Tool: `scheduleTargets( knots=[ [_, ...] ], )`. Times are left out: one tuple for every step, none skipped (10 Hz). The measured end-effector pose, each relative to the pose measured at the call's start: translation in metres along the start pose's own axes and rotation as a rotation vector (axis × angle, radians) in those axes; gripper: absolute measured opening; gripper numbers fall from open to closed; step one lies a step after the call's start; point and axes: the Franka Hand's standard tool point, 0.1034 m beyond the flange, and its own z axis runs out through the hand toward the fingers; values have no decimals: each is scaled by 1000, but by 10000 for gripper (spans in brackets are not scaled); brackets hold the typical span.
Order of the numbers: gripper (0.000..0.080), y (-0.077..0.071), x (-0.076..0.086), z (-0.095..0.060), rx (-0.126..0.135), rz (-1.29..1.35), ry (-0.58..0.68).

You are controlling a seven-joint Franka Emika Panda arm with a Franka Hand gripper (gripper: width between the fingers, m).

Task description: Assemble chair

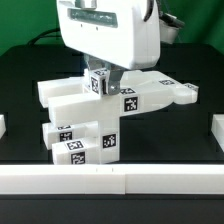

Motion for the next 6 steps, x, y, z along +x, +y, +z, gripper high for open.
scheduleTargets(
  knots=[
    [269,0,0,0,7,81,-6],
    [269,0,0,0,9,117,-8],
    [269,0,1,0,13,200,-14],
    [269,-1,1,0,20,272,-22],
    [269,-1,1,0,26,356,-31],
    [269,-1,1,0,27,412,-31]
  ],
)
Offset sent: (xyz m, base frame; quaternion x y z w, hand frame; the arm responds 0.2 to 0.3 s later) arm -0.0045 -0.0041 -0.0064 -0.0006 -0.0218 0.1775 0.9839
